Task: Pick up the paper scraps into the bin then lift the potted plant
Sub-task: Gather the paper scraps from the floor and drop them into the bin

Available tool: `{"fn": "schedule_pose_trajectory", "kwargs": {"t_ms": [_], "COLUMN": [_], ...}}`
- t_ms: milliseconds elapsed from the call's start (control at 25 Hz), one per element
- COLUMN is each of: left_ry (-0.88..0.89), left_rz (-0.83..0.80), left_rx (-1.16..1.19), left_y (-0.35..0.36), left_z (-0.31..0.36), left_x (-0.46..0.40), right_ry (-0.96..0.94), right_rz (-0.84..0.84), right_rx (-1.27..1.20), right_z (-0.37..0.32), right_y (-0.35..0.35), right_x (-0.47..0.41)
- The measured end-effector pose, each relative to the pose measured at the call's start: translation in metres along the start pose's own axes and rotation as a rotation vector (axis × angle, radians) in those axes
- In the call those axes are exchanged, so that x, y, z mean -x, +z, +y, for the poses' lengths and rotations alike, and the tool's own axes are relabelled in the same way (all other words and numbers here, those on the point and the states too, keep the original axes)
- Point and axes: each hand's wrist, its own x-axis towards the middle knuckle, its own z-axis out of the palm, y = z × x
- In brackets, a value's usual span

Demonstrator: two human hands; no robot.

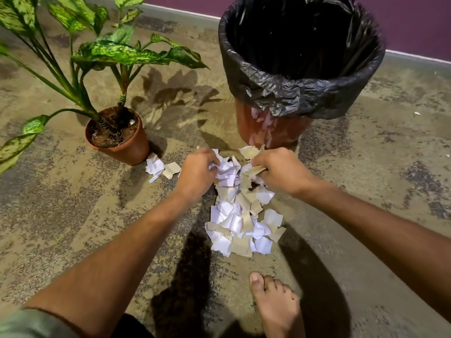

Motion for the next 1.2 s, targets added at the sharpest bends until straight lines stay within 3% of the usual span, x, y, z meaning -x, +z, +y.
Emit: {"fn": "schedule_pose_trajectory", "kwargs": {"t_ms": [120, 240, 280, 320, 360, 400, 440, 600, 680, 760, 880, 1040, 1120, 1200], "left_ry": [-0.001, -0.048, -0.028, 0.028, 0.119, 0.231, 0.337, 0.547, 0.622, 0.664, 0.68, 0.683, 0.681, 0.65], "left_rz": [0.079, 0.121, 0.134, 0.164, 0.217, 0.283, 0.357, 0.542, 0.581, 0.614, 0.698, 0.828, 0.863, 0.867], "left_rx": [0.009, 0.063, 0.057, 0.032, -0.004, -0.037, -0.06, -0.105, -0.13, -0.139, -0.123, -0.04, -0.017, -0.013], "left_y": [-0.005, -0.01, -0.013, -0.018, -0.023, -0.029, -0.036, -0.06, -0.069, -0.077, -0.089, -0.105, -0.11, -0.112], "left_z": [0.002, 0.007, 0.011, 0.015, 0.019, 0.024, 0.029, 0.049, 0.057, 0.065, 0.078, 0.095, 0.104, 0.115], "left_x": [-0.002, -0.003, -0.004, -0.005, -0.006, -0.008, -0.01, -0.021, -0.023, -0.024, -0.027, -0.035, -0.041, -0.049], "right_ry": [-0.078, -0.186, -0.044, 0.283, 0.461, 0.603, 0.645, 0.599, 0.595, 0.619, 0.598, 0.761, 0.726, 0.684], "right_rz": [0.234, 0.464, 0.396, 0.263, 0.087, -0.082, -0.127, 0.103, 0.051, -0.145, -0.004, -0.008, -0.014, 0.152], "right_rx": [-0.335, -0.351, -0.317, -0.389, -0.484, -0.469, -0.398, -0.133, -0.12, -0.242, -0.096, -0.467, -0.434, -0.392], "right_z": [-0.03, -0.042, -0.044, -0.035, -0.022, -0.026, -0.026, -0.02, -0.03, -0.04, -0.035, -0.024, -0.033, -0.031], "right_y": [-0.074, -0.067, -0.024, 0.014, 0.063, 0.112, 0.154, 0.162, 0.168, 0.174, 0.18, 0.173, 0.18, 0.177], "right_x": [-0.028, -0.016, 0.016, 0.057, 0.105, 0.152, 0.183, 0.167, 0.17, 0.174, 0.176, 0.166, 0.178, 0.18]}}
